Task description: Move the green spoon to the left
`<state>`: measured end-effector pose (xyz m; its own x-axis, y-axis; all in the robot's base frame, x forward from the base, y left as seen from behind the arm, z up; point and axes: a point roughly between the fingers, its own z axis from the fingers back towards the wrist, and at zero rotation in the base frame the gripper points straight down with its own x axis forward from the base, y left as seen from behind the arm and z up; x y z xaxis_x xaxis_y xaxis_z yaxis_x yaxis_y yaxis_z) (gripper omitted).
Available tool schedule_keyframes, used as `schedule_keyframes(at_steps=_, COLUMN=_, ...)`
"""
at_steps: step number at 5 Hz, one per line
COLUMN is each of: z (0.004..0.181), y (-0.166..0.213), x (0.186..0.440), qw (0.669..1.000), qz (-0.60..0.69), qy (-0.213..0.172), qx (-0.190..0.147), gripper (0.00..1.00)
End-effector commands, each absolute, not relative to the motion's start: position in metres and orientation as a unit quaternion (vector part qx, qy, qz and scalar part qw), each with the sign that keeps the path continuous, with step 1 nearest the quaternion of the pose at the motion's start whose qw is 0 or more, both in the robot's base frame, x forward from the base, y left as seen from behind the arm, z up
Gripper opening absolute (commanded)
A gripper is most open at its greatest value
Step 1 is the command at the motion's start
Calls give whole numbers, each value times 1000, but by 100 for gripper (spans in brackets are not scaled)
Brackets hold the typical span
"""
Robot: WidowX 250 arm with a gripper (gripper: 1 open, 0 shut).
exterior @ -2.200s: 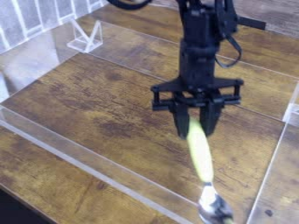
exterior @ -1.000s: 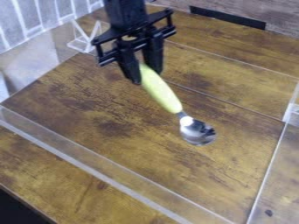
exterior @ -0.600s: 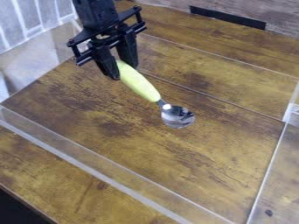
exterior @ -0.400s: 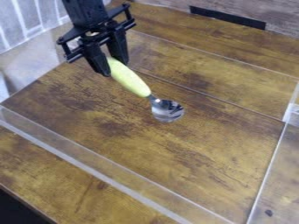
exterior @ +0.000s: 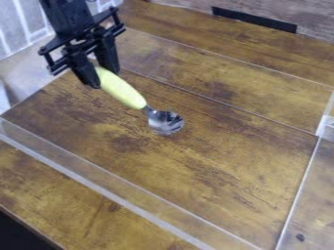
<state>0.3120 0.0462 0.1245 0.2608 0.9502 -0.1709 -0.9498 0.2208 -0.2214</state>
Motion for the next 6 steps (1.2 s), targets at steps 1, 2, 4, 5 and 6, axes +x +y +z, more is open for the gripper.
schedule_keyframes(at_steps=1, z=146, y=57, x=305, qw=769, qz=617, qy=-55, qx=-159, gripper=0)
schedule_keyframes(at_steps=2, z=148, y=58, x=308, qw=748, qz=644, qy=-65, qx=-150, gripper=100)
schedule_keyframes(at_steps=4, z=136, y=37, x=321, qw=812, qz=564, qy=-68, qx=-131, gripper=100)
schedule_keyframes(at_steps=5, z=109, y=28, x=321, qw=815, qz=563, qy=-72, qx=-119, gripper=100)
schedule_keyframes(at_steps=6, z=85, y=21, x=323, qw=816, qz=563, qy=-72, qx=-112, gripper=100)
